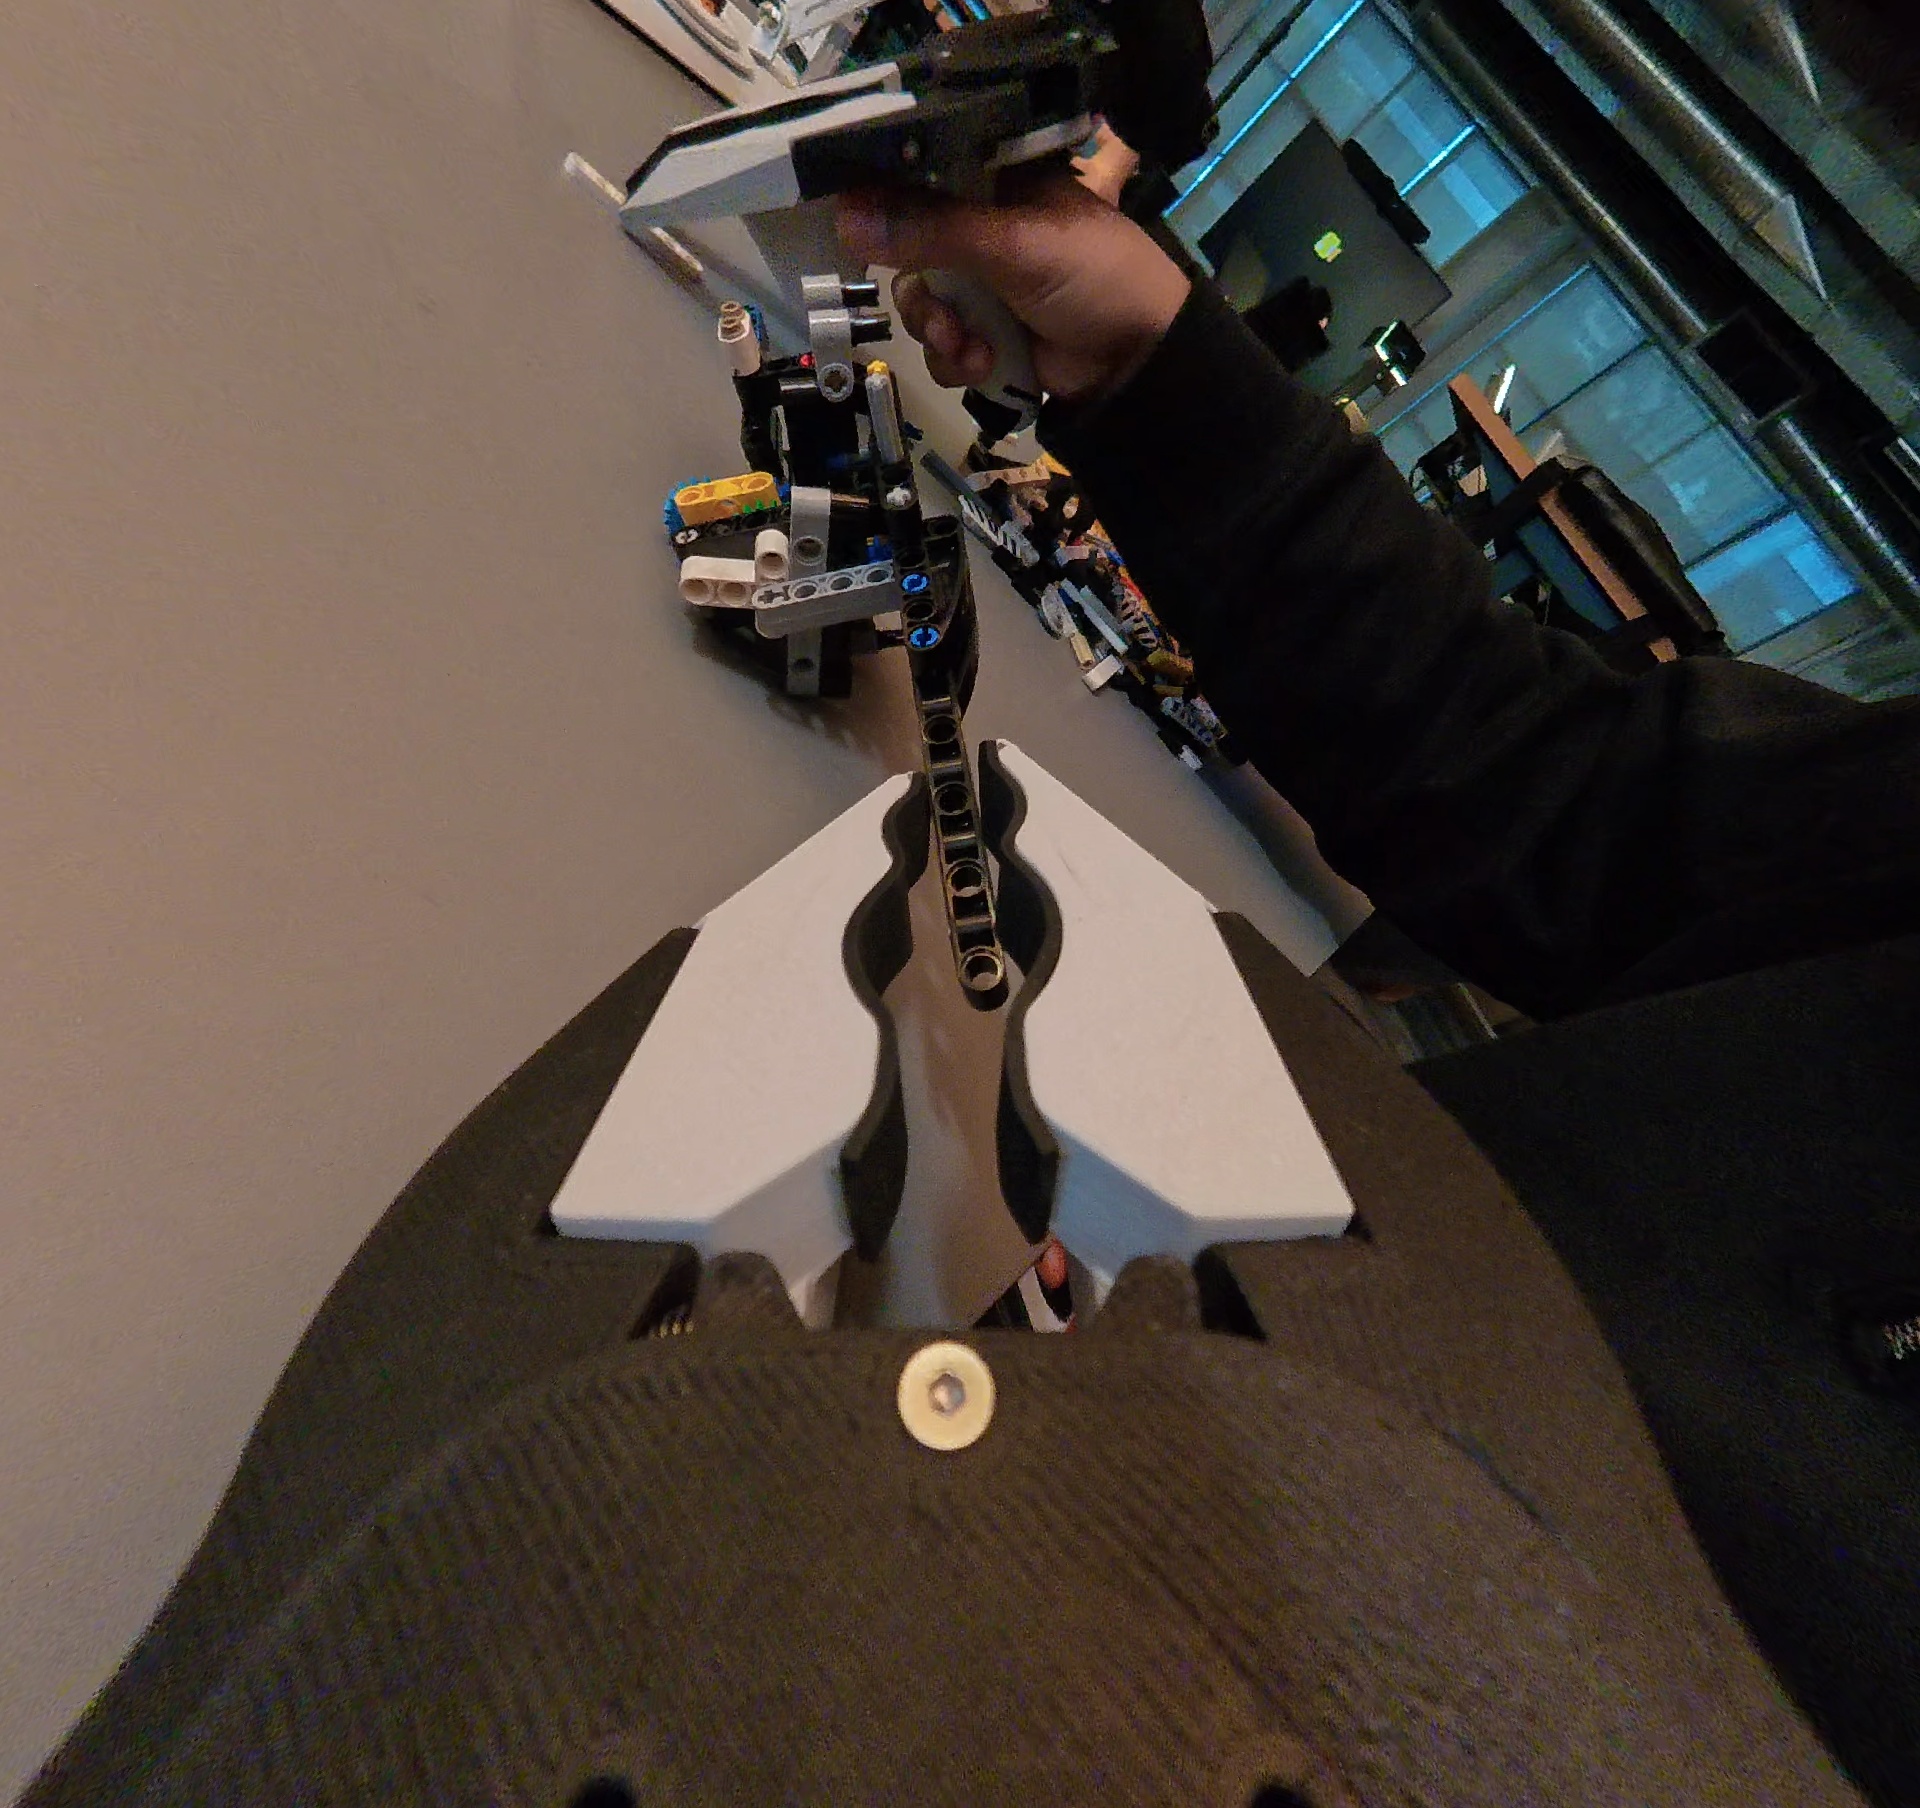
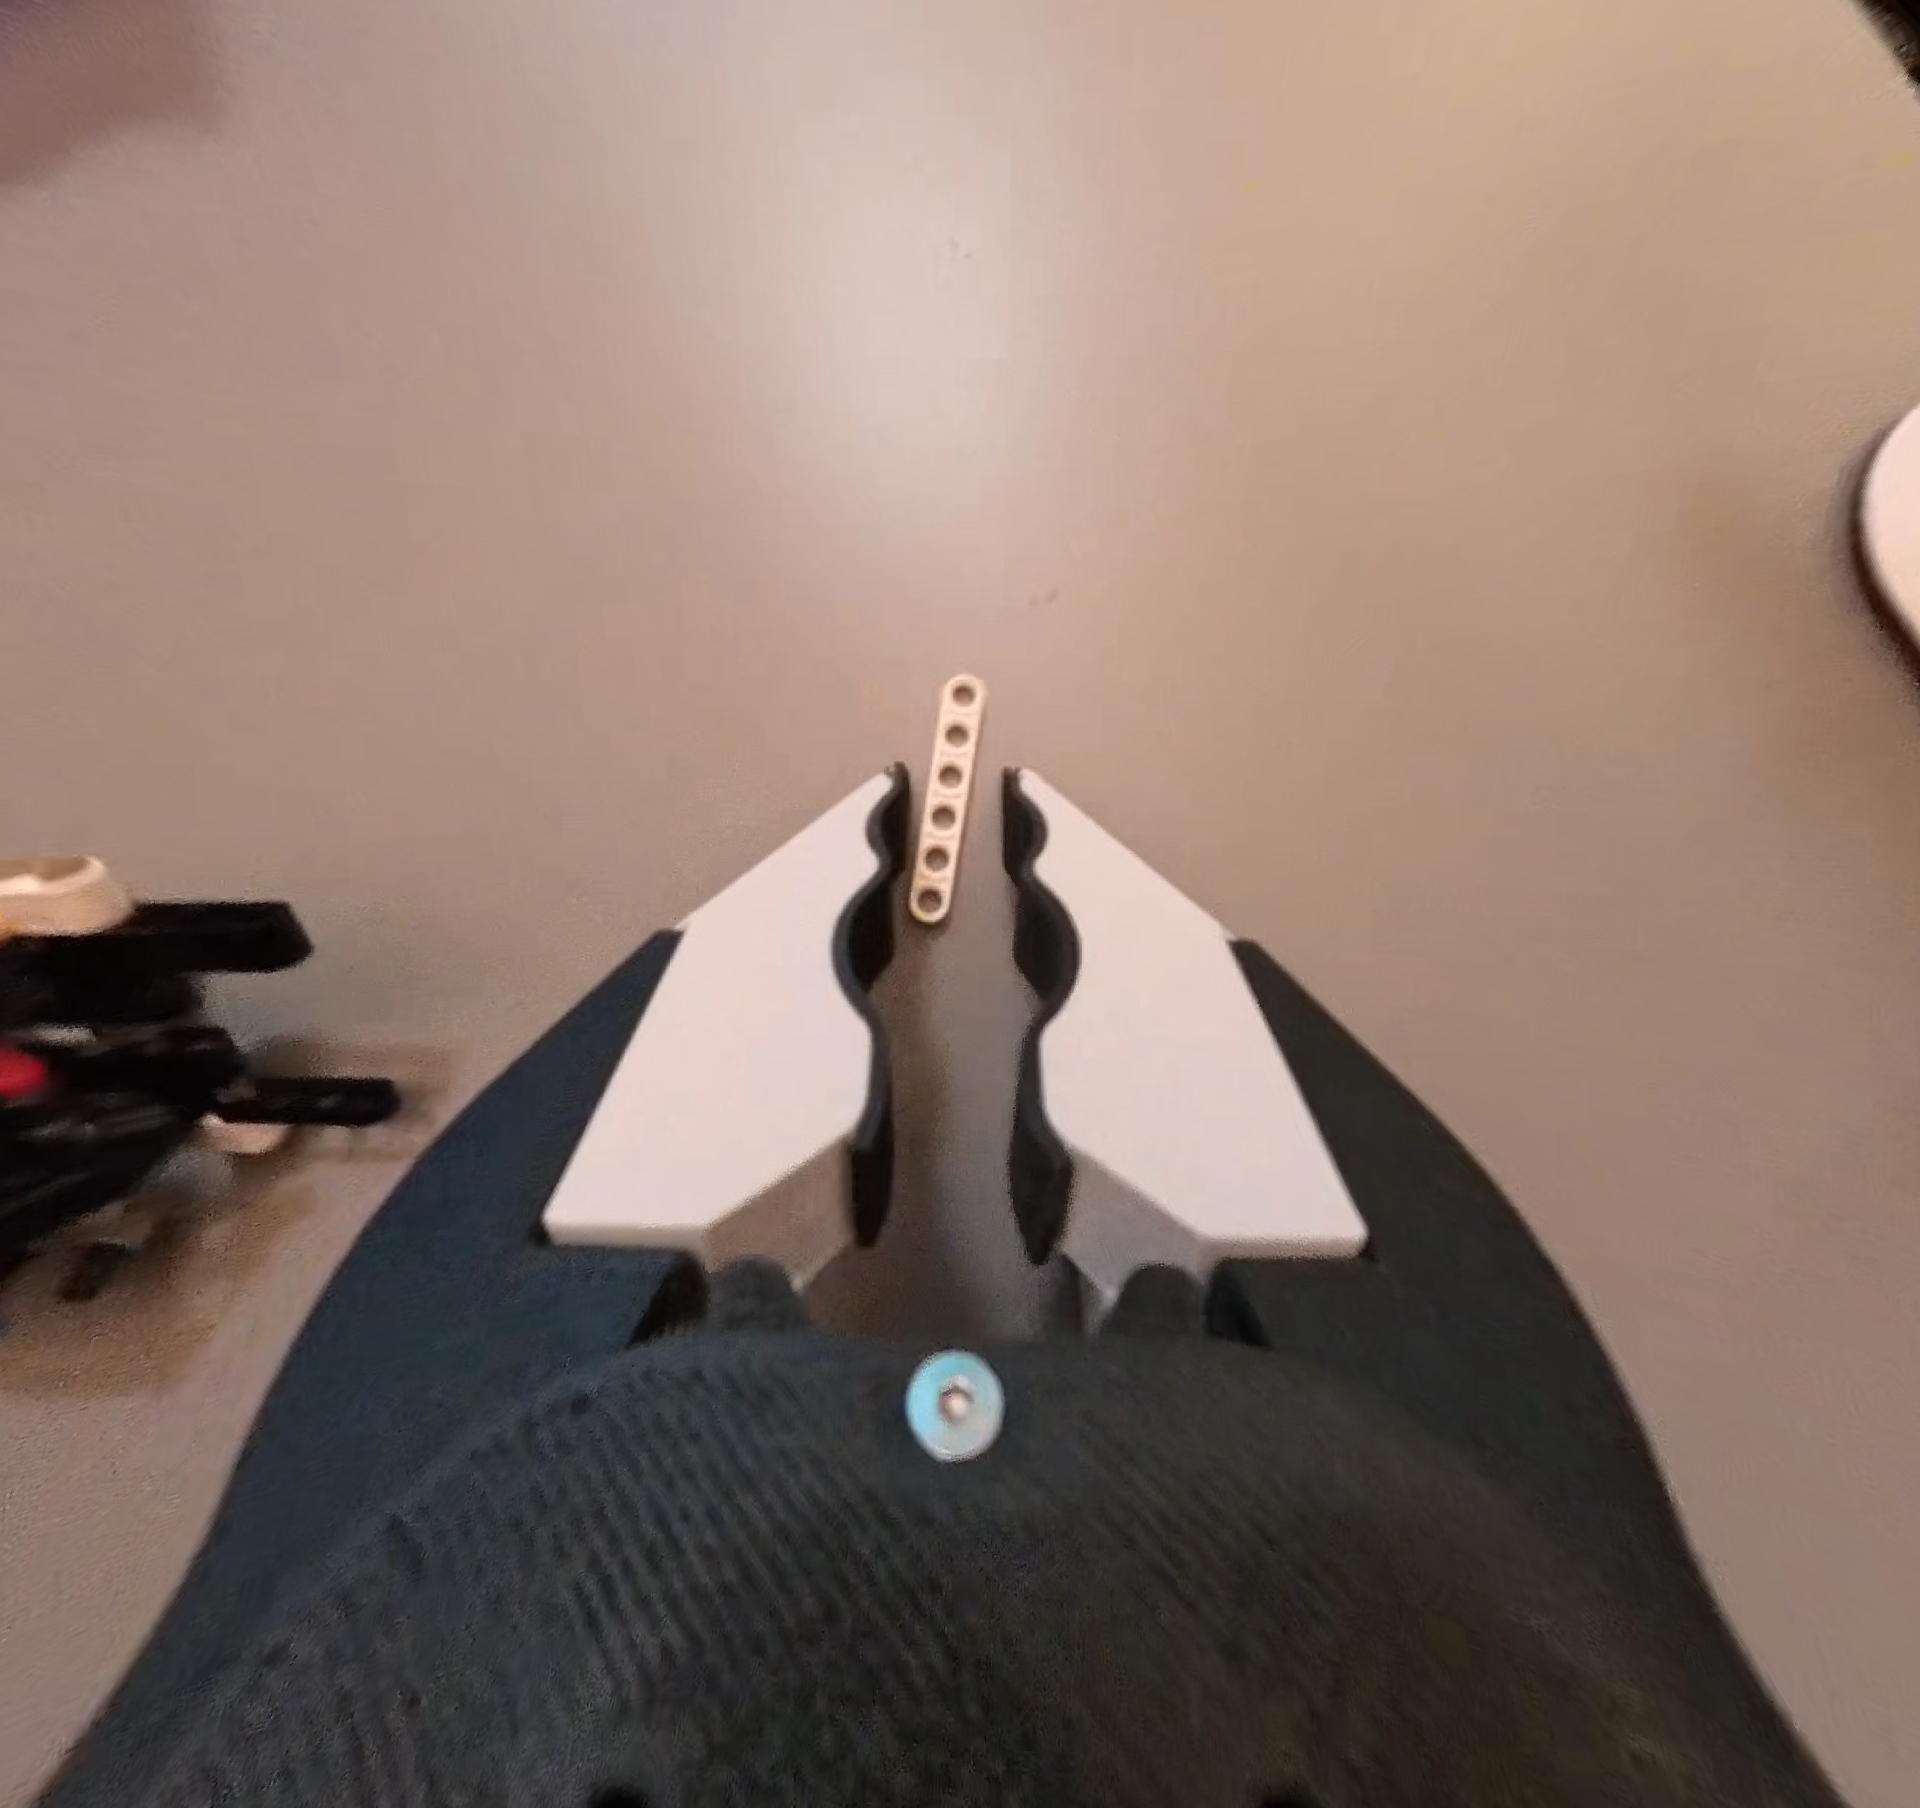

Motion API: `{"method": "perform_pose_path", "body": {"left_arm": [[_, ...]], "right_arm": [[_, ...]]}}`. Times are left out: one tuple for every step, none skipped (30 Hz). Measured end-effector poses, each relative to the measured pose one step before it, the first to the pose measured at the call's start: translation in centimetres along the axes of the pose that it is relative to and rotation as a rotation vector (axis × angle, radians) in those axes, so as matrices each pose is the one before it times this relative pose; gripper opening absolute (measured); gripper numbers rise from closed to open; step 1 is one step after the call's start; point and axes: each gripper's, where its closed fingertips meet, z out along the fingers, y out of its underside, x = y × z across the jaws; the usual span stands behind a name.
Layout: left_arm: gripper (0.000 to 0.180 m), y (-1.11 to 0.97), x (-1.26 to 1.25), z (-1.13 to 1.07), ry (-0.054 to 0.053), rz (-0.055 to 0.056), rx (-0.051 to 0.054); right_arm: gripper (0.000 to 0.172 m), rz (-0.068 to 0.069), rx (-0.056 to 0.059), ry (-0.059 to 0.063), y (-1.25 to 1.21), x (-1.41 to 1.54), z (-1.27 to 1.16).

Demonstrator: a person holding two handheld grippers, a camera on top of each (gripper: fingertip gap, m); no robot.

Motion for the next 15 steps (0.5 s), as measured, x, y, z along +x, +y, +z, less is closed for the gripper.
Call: {"method": "perform_pose_path", "body": {"left_arm": [[0.008,-0.044,-0.028,0.018,0.0047,-0.0010,-0.0003],[0.008,-0.051,-0.038,0.017,0.0043,-0.0020,-0.0004],[0.008,-0.058,-0.059,0.019,0.0026,-0.0018,-0.0009],[0.008,-0.071,-0.066,0.022,0.0003,-0.0002,-0.0005],[0.008,-0.080,-0.083,0.009,-0.0013,0.0017,0.0010],[0.008,-0.073,-0.071,-0.012,-0.0010,0.0004,0.0018],[0.008,-0.084,-0.075,-0.045,-0.0023,-0.0012,0.0049],[0.008,-0.102,-0.061,-0.046,-0.0029,-0.0009,0.0072],[0.008,-0.083,-0.054,-0.056,-0.0024,-0.0013,0.0067],[0.008,-0.079,-0.035,-0.030,-0.0008,-0.0022,0.0051],[0.008,-0.036,-0.011,-0.016,0.0002,-0.0020,0.0022],[0.008,-0.020,-0.015,0.002,-0.0001,-0.0008,0.0000],[0.008,-0.029,-0.049,-0.026,-0.0022,0.0000,0.0002],[0.007,-0.062,-0.072,-0.027,-0.0035,-0.0006,0.0011],[0.007,-0.093,-0.071,-0.046,-0.0030,-0.0032,0.0020]], "right_arm": [[0.007,-0.0333,-0.0105,0.0066,0.263,-0.133,-0.137],[0.005,-0.0163,-0.0146,-0.0036,0.316,-0.218,-0.211],[0.005,-0.0116,-0.0177,0.0046,0.417,-0.032,-0.316],[0.004,-0.0135,-0.0129,0.0200,0.493,0.224,-0.447],[0.004,-0.0140,0.0014,0.0299,0.456,0.407,-0.631],[0.004,-0.0070,0.0129,0.0295,0.441,0.454,-0.810],[0.005,0.0066,0.0151,0.0228,0.519,0.466,-0.952],[0.005,0.0173,0.0138,0.0170,0.634,0.504,-1.029],[0.005,0.0217,0.0089,0.0187,0.787,0.651,-1.056],[0.005,0.0234,-0.0004,0.0236,1.003,0.864,-1.033],[0.005,0.0272,-0.0116,0.0267,1.235,1.024,-0.962],[0.005,0.0318,-0.0205,0.0220,1.412,1.034,-0.855],[0.004,0.0362,-0.0205,0.0124,1.424,0.916,-0.746],[0.005,0.0394,-0.0169,-0.0004,1.361,0.682,-0.644],[0.005,0.0387,-0.0126,-0.0088,1.256,0.430,-0.555]]}}
